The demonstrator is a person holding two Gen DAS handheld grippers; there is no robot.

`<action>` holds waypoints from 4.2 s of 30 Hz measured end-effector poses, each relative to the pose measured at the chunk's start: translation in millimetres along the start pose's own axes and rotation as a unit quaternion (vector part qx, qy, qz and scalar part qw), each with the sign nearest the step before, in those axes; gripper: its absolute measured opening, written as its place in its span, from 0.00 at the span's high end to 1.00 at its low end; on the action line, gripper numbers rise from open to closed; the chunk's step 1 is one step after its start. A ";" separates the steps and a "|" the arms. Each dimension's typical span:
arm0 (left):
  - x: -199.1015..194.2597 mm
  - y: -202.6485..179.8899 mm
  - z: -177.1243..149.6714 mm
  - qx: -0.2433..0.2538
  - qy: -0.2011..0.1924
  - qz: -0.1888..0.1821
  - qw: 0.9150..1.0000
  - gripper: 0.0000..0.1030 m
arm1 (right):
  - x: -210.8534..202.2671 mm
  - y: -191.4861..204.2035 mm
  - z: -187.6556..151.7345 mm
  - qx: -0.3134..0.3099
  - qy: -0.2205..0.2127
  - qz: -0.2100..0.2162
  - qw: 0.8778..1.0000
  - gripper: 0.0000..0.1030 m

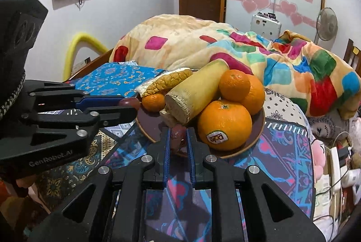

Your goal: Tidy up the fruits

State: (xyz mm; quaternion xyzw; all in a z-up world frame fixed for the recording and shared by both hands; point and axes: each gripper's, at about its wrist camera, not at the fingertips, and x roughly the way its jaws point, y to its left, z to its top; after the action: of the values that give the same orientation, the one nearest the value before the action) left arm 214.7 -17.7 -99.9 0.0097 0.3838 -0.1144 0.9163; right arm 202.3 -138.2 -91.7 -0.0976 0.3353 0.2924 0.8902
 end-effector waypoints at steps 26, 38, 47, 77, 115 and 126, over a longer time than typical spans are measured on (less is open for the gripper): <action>-49.5 -6.7 -3.6 -0.012 -0.051 0.038 0.998 0.60 | -48.1 -5.7 -5.0 0.017 -0.034 -0.008 0.999 0.73; -226.2 -46.1 -36.8 -0.015 -0.239 0.064 0.969 0.46 | -211.5 27.9 1.0 0.034 -0.213 -0.061 0.975 0.71; -295.8 -69.7 -67.6 -0.005 -0.317 0.097 0.944 0.13 | -270.6 65.6 -18.5 0.043 -0.291 -0.073 0.953 0.27; -301.6 -77.8 -84.8 -0.007 -0.327 0.108 0.939 0.00 | -272.4 74.4 -38.1 0.047 -0.296 -0.108 0.948 0.00; -297.5 -77.1 -83.7 -0.007 -0.321 0.084 0.943 0.00 | -274.3 73.0 -37.8 0.059 -0.295 -0.100 0.949 0.00; -297.5 -76.0 -84.0 -0.013 -0.317 0.074 0.945 0.00 | -274.1 72.9 -35.8 0.062 -0.295 -0.102 0.948 0.00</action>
State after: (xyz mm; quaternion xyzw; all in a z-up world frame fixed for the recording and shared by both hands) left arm -62.7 -22.7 56.0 -0.0106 0.0729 -0.0386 0.9965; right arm -25.3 -217.2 62.1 0.0150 0.0634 0.1948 0.9787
